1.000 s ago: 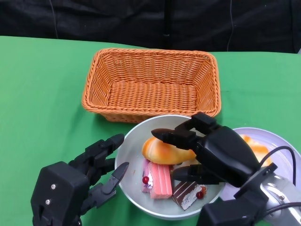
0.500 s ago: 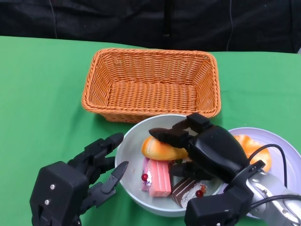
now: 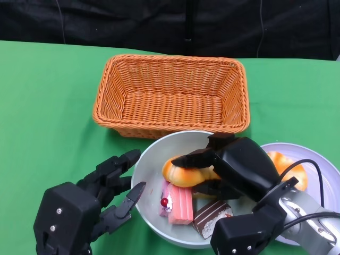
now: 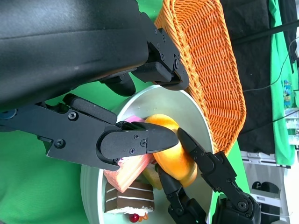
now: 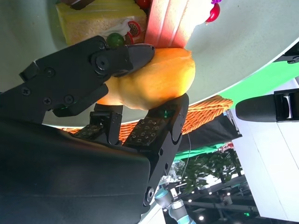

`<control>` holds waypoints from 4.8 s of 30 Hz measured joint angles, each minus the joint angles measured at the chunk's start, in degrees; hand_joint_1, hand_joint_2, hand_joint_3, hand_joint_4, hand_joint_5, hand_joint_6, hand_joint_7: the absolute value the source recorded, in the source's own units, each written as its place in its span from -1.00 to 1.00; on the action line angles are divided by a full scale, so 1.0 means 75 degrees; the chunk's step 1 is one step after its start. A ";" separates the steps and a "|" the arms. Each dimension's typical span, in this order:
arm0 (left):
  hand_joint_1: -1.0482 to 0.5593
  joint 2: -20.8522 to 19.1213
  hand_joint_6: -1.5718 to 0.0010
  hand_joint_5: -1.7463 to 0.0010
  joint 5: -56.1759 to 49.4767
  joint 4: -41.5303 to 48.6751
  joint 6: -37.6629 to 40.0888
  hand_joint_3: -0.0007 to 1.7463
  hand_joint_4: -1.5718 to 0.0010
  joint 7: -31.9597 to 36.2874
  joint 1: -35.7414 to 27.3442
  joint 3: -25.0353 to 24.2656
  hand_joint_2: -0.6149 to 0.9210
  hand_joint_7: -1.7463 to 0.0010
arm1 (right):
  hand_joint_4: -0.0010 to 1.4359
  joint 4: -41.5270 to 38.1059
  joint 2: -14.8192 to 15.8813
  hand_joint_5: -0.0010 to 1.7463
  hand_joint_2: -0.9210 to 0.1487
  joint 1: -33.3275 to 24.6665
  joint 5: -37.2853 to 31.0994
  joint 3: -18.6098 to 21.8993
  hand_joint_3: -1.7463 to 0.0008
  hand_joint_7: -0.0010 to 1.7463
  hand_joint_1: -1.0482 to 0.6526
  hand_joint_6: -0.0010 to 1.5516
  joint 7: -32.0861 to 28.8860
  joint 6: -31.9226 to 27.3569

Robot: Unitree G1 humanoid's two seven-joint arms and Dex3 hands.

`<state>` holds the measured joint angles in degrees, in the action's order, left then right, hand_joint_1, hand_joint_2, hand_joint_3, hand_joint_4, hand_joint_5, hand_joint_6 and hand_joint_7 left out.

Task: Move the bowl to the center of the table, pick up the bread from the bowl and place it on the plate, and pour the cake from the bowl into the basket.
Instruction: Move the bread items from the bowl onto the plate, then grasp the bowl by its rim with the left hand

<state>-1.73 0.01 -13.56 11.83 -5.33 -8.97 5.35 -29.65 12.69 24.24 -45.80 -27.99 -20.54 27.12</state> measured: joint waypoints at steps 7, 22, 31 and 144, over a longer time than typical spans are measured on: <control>-0.37 -0.0004 0.40 0.05 0.0010 -0.0012 -0.0007 -0.48 0.76 -0.0001 -0.0059 -0.0019 1.00 1.00 | 0.39 0.0635 -0.0006 0.99 0.26 -0.0552 0.0598 0.0444 -0.83 0.84 -0.02 0.07 -0.0953 0.1316; -0.36 -0.0048 0.40 0.06 0.0071 -0.0020 -0.0008 -0.47 0.75 -0.0036 -0.0131 -0.0036 1.00 0.99 | 0.42 0.2093 -0.0087 1.00 0.50 -0.0771 0.1505 0.1408 -1.00 0.96 -0.02 0.03 -0.0645 0.2163; -0.36 -0.0090 0.39 0.08 0.0028 -0.0072 0.0006 -0.47 0.74 -0.0036 -0.0142 -0.0010 1.00 1.00 | 0.45 0.2621 -0.0025 1.00 0.46 -0.0848 0.1837 0.1853 -0.90 0.93 0.06 0.06 -0.0049 0.2492; -0.30 -0.1978 0.35 0.10 -0.0606 -0.1554 -0.0418 -0.52 0.66 -0.0956 -0.0238 -0.0618 1.00 0.99 | -0.20 0.6985 0.1160 0.06 -0.84 -0.4336 0.4518 0.4436 0.64 -0.41 0.12 -0.29 0.4247 -0.1443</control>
<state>-16.57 -4.54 -25.21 8.69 -12.50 -10.76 0.71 22.74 21.39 -8.28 -11.92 5.28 11.31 16.29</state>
